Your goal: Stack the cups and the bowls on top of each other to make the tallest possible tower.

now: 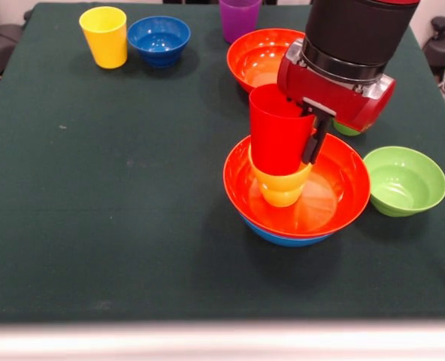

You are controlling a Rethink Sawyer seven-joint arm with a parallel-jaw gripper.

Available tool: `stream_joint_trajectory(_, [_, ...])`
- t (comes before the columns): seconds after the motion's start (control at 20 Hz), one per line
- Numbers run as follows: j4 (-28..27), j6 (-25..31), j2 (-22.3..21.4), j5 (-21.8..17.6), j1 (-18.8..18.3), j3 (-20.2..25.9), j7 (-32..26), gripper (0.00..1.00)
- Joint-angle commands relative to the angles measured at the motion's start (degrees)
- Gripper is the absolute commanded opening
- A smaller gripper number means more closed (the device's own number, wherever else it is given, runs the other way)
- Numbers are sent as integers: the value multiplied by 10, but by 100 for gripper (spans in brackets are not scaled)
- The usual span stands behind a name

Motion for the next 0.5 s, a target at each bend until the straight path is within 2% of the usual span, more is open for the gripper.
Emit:
stream_joint_trajectory(0.05, [80,-19,1,-36,1,63,-56,0])
stream_joint_trajectory(0.5, [81,-17,-1,-37,-1,65,-56,0])
